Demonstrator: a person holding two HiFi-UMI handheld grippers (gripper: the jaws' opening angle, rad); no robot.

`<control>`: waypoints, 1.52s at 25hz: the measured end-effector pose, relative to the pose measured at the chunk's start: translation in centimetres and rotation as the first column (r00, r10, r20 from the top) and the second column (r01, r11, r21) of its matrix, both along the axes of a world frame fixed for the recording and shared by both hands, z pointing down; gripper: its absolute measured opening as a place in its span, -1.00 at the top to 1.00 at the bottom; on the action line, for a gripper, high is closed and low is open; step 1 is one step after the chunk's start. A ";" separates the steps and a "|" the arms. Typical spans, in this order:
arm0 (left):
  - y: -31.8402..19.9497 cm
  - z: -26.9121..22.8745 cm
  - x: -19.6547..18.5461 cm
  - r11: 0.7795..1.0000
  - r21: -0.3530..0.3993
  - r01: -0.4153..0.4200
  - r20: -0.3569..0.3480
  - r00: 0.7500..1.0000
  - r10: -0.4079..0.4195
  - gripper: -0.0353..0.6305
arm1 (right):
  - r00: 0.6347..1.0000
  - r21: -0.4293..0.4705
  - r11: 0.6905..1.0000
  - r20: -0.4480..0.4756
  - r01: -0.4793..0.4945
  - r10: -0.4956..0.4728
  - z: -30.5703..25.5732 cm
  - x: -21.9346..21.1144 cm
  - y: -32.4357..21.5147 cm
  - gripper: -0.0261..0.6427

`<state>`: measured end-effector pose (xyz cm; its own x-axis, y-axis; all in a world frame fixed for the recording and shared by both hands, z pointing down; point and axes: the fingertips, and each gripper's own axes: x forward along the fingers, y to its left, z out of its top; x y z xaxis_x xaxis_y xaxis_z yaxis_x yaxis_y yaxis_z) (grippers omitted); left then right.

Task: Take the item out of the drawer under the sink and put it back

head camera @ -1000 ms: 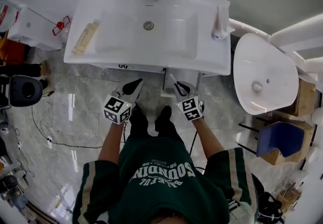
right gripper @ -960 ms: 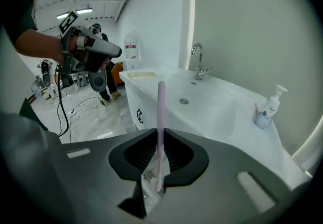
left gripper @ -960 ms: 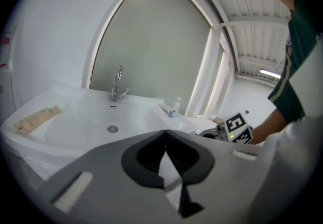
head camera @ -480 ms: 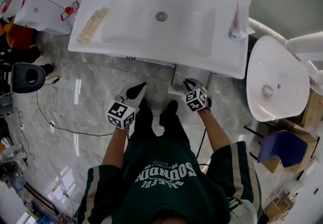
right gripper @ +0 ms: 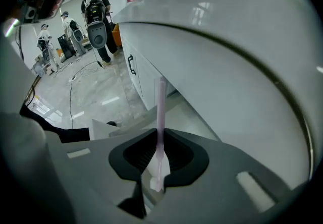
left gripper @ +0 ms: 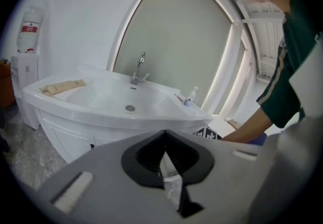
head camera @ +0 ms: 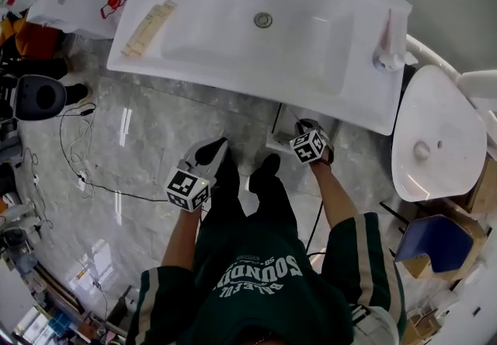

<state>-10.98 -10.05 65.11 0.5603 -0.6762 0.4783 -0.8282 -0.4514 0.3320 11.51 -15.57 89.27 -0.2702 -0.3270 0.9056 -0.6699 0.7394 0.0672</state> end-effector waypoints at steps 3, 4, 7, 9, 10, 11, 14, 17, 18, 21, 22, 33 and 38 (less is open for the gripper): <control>0.8 0.7 -0.6 1.000 -0.013 0.017 0.005 1.000 -0.017 0.74 | 0.998 -0.030 0.998 -0.032 -0.051 0.050 2.2 0.9 -0.5 0.78; 1.1 1.0 -0.9 1.000 -0.019 0.022 0.009 1.000 -0.022 0.74 | 0.998 -0.038 0.997 -0.037 -0.061 0.060 2.8 1.0 -0.6 0.78; 1.7 2.1 -1.7 0.999 -0.036 0.041 0.018 0.999 -0.040 0.74 | 0.996 -0.055 0.995 -0.043 -0.082 0.080 4.2 1.0 -0.9 0.78; 2.0 2.6 -2.0 0.998 -0.047 0.052 0.019 0.998 -0.051 0.74 | 0.995 -0.067 0.994 -0.045 -0.091 0.089 5.1 0.9 -1.1 0.78; 2.2 2.8 -2.0 0.997 -0.051 0.055 0.020 0.998 -0.054 0.74 | 0.994 -0.075 0.992 -0.048 -0.097 0.094 5.5 0.9 -1.2 0.78; 2.3 3.0 -2.0 0.997 -0.055 0.057 0.021 0.998 -0.056 0.74 | 0.994 -0.084 0.991 -0.052 -0.105 0.100 6.0 0.9 -1.3 0.78; 2.9 3.6 -2.0 0.996 -0.067 0.061 0.029 0.998 -0.059 0.74 | 0.990 -0.118 0.984 -0.063 -0.133 0.126 7.5 1.1 -1.3 0.78; 3.4 4.2 -2.5 0.994 -0.080 0.070 0.035 0.997 -0.067 0.74 | 0.986 -0.134 0.979 -0.082 -0.152 0.142 8.7 1.0 -1.5 0.78; 3.5 4.4 -2.6 0.994 -0.083 0.074 0.036 0.997 -0.071 0.74 | 0.985 -0.133 0.979 -0.087 -0.158 0.147 9.0 1.0 -1.6 0.78; 3.7 4.9 -3.3 0.992 -0.091 0.087 0.040 0.996 -0.084 0.74 | 0.982 -0.141 0.974 -0.096 -0.178 0.166 9.9 0.7 -1.9 0.78; 3.7 4.9 -3.4 0.992 -0.093 0.091 0.040 0.995 -0.088 0.74 | 0.980 -0.150 0.971 -0.100 -0.185 0.172 10.2 0.7 -1.9 0.78; 4.0 4.9 -4.1 0.991 -0.102 0.086 0.036 0.996 -0.083 0.74 | 0.977 -0.171 0.964 -0.106 -0.203 0.187 10.7 0.4 -1.8 0.78; 3.6 4.1 -3.6 0.994 -0.088 0.071 0.022 0.997 -0.069 0.74 | 0.975 -0.149 0.965 -0.092 -0.215 0.203 9.0 0.8 -2.0 0.78</control>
